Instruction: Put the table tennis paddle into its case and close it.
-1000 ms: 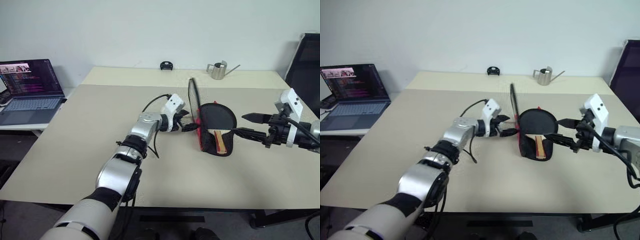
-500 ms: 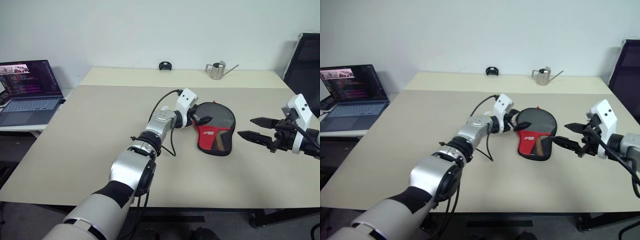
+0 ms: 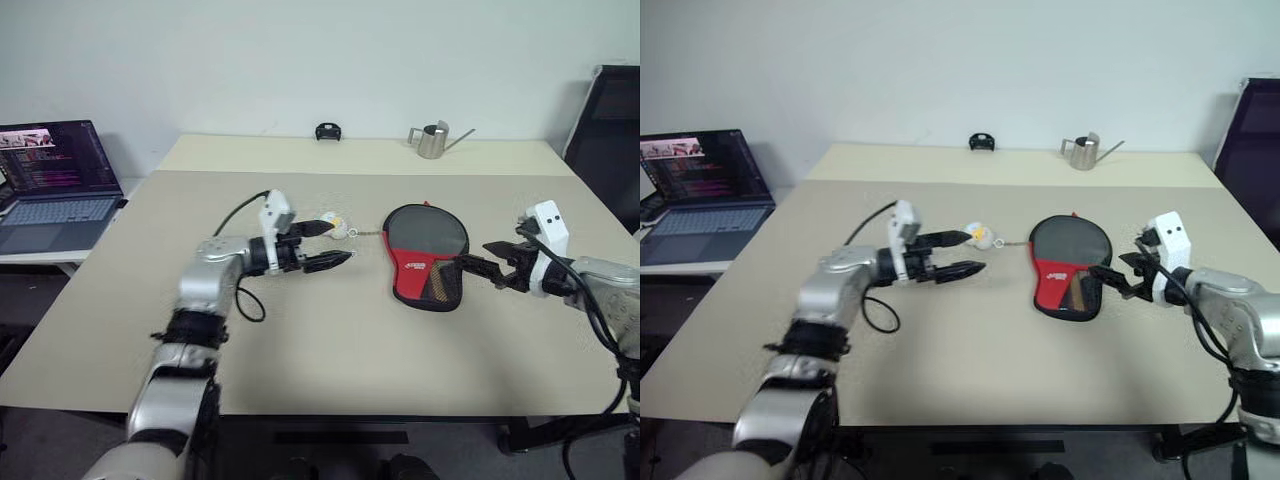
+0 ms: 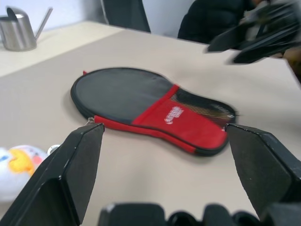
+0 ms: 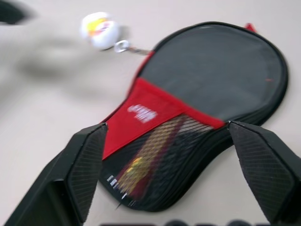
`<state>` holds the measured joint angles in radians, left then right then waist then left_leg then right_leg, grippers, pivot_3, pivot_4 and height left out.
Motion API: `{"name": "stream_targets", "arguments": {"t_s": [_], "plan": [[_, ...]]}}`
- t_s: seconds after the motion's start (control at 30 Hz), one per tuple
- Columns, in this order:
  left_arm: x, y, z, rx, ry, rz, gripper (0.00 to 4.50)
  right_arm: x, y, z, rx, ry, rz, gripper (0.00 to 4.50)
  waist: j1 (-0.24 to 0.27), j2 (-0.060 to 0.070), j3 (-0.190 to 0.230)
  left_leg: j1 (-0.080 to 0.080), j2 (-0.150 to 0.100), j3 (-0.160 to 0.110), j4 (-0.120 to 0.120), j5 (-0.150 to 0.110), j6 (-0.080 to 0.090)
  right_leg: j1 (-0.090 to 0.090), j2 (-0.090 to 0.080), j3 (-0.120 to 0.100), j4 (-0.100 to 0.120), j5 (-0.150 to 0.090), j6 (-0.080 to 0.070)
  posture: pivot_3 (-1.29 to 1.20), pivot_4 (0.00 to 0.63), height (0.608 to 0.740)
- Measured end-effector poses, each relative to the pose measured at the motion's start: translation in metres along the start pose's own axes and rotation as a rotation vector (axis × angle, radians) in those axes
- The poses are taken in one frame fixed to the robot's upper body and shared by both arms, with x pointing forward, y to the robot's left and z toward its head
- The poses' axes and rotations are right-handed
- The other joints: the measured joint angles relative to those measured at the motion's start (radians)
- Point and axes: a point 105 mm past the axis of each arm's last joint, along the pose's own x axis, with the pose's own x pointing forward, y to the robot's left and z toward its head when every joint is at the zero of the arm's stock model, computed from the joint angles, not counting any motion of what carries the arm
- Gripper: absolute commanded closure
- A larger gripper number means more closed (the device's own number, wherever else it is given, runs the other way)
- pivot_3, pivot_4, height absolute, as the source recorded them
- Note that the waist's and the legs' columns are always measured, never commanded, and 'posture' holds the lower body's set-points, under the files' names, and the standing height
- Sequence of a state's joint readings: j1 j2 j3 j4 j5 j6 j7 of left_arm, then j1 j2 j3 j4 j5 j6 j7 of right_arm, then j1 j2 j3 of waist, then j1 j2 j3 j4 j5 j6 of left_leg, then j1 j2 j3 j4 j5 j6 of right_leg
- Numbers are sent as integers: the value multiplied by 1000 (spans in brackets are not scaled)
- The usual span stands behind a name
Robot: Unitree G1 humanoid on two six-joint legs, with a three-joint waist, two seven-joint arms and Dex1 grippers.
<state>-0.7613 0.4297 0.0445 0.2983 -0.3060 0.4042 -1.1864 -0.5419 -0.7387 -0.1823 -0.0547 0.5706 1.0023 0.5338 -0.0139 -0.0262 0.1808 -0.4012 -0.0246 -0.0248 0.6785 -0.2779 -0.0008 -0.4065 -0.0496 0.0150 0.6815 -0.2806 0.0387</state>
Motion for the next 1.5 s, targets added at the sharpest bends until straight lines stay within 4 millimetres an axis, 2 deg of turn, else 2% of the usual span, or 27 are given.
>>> {"name": "stream_targets", "arguments": {"t_s": [0.2,0.37,0.5,0.67,0.97,1.3,1.4,1.5], "plan": [[-18,-10,23,27,10,34,0,20,-15,-7,83,12,-71,25,7,0,0,0,0,0,0,0,0,0,0,0,0,0,0,0,150,740],[-27,-11,34,49,13,62,0,37,-24,-34,135,93,-125,25,5,0,0,0,0,0,0,0,0,0,0,0,0,0,0,0,150,740],[-29,-10,36,54,16,76,0,41,-30,-44,137,121,-154,25,5,0,0,0,0,0,0,0,0,0,0,0,0,0,0,0,150,740],[-30,-9,36,57,23,80,0,47,-27,-51,133,132,-139,25,0,0,0,1,0,1,0,0,0,0,0,0,0,0,0,0,150,740],[-29,-9,35,60,24,76,0,54,-23,-55,60,151,-95,25,-13,0,0,1,0,1,0,0,0,1,0,0,0,0,0,0,150,740],[-27,-10,32,65,30,67,0,71,-14,-52,41,174,-42,25,-29,-3,-2,4,1,1,0,0,0,2,1,1,1,2,-1,0,150,740],[-27,-9,31,60,32,69,0,78,-11,-51,23,176,-31,662,-38,-4,-3,5,1,1,0,0,0,2,2,1,2,2,-2,0,150,740],[-26,-9,30,58,36,68,0,84,-3,-51,3,178,2,1619,-44,-4,-3,6,2,1,0,0,0,2,3,2,3,3,-2,0,150,740]]}}
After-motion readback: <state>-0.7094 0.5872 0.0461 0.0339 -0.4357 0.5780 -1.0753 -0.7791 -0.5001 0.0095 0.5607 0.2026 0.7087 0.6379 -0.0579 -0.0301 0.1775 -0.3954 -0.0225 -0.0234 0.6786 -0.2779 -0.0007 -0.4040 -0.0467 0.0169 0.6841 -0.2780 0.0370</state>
